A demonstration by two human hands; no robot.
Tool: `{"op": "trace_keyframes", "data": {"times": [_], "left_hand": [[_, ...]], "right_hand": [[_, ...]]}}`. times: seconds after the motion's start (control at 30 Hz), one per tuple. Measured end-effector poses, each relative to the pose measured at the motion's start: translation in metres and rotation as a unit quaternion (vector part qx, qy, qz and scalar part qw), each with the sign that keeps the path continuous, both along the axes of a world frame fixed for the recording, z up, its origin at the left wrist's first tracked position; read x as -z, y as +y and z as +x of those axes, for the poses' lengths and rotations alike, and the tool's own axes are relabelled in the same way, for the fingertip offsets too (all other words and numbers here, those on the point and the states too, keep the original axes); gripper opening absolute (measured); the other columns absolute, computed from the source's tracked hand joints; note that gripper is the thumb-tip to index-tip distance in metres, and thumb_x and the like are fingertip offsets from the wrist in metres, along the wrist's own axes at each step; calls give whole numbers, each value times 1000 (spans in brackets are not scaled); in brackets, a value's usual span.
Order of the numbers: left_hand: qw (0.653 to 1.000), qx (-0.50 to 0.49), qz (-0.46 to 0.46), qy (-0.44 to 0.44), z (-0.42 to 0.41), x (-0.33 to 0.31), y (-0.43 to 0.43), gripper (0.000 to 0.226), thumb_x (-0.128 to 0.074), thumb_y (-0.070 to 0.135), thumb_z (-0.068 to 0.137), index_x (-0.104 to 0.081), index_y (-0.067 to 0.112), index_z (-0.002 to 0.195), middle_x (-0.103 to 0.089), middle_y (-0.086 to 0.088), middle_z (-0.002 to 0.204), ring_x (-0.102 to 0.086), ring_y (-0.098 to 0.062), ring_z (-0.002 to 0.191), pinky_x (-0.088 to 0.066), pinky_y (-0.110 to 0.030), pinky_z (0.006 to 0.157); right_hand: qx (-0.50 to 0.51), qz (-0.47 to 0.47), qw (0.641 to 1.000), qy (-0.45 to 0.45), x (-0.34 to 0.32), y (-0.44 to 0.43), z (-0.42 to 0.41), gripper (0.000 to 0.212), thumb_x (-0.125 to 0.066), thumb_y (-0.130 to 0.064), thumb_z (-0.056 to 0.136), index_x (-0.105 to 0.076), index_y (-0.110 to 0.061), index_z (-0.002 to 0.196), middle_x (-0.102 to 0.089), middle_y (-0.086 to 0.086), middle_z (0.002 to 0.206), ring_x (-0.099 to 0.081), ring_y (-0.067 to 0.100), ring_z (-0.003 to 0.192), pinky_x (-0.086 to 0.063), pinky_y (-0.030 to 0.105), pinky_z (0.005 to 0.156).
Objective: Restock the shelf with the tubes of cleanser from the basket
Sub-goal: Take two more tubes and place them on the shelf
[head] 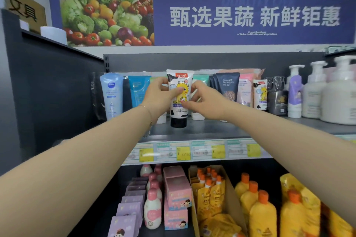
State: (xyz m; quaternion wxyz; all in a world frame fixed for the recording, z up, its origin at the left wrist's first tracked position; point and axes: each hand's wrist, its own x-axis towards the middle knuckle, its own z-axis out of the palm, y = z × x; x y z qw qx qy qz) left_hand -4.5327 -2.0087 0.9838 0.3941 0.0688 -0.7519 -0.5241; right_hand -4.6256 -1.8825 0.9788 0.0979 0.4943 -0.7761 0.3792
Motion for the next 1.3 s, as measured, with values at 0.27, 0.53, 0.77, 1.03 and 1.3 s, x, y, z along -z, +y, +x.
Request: {"op": "trace_keyframes", "data": {"times": [0.27, 0.53, 0.77, 1.03, 1.3], "left_hand": [[999, 35, 34, -7, -32, 0, 66, 39, -69, 4, 85, -54, 19, 118, -66, 0, 93, -65, -15, 77, -55, -30, 66], [998, 19, 57, -8, -83, 6, 130, 48, -73, -3, 78, -45, 13, 115, -66, -8, 99, -68, -27, 92, -57, -45, 79], [999, -10, 43, 8, -135, 7, 171, 42, -78, 1, 74, -52, 23, 100, -68, -7, 92, -70, -29, 89, -57, -51, 82], [996, -82, -10, 24, -188, 6, 206, 47, -80, 12, 76, -64, 26, 118, -71, -2, 108, -66, -19, 96, -54, -33, 84], [997, -73, -22, -34, -221, 4, 214, 55, -66, -1, 81, -57, 24, 130, -69, -6, 109, -65, -20, 95, -49, -24, 66]], "right_hand": [[-12, -50, 998, -43, 1, 55, -35, 30, -66, -24, 92, -42, -20, 109, -65, 3, 89, -68, 21, 81, -54, 33, 65], [19, -68, 995, -71, 0, 123, -85, 35, -69, -20, 90, -39, -19, 109, -66, 8, 89, -64, 20, 76, -42, 19, 48], [40, -75, 995, -55, 3, 166, -127, 35, -66, -21, 92, -36, -21, 110, -64, 8, 88, -59, 16, 68, -41, 21, 51], [78, -154, 977, -128, 2, 188, -173, 23, -58, -14, 94, -44, -25, 108, -67, 9, 106, -68, 28, 93, -58, 42, 77], [89, -182, 956, -213, -3, 187, -204, 28, -48, -5, 94, -56, -26, 111, -68, 8, 110, -68, 31, 96, -58, 48, 83]]}}
